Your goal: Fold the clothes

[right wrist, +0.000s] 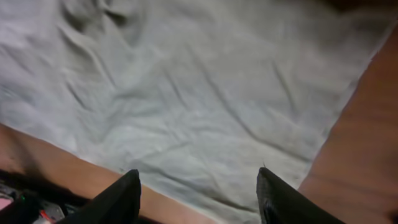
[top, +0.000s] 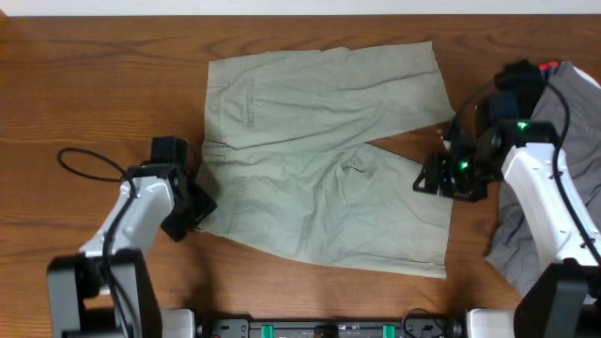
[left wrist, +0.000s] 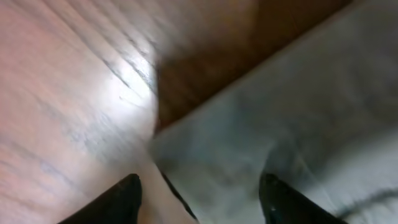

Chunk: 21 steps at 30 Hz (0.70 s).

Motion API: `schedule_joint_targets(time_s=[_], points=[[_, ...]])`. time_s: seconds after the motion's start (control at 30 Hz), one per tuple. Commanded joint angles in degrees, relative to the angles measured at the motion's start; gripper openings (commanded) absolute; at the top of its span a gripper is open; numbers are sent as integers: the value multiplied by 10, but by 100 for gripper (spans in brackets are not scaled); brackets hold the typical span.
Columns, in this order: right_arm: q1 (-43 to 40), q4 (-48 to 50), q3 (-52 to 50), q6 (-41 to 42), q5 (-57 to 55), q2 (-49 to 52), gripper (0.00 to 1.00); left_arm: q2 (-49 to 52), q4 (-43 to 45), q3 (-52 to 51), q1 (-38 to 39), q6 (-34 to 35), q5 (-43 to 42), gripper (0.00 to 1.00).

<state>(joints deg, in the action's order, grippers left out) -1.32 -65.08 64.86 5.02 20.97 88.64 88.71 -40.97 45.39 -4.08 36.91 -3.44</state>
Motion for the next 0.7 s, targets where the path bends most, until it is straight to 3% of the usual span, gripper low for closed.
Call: schedule_joint_targets(time_s=[0.0,0.17,0.3,0.67], points=[[2,6,-28,14,0,0,58,25,0,-5,-10,4,9,55],[1,24,-51,18,-21,0,59,29,0,-5,-10,2,15,37],[-10,30,-51,23,-40,0,62,29,0,-5,-10,-12,15,6],[-25,-10,-52,23,-61,0,69,16,-20,2,-10,-28,10,6]])
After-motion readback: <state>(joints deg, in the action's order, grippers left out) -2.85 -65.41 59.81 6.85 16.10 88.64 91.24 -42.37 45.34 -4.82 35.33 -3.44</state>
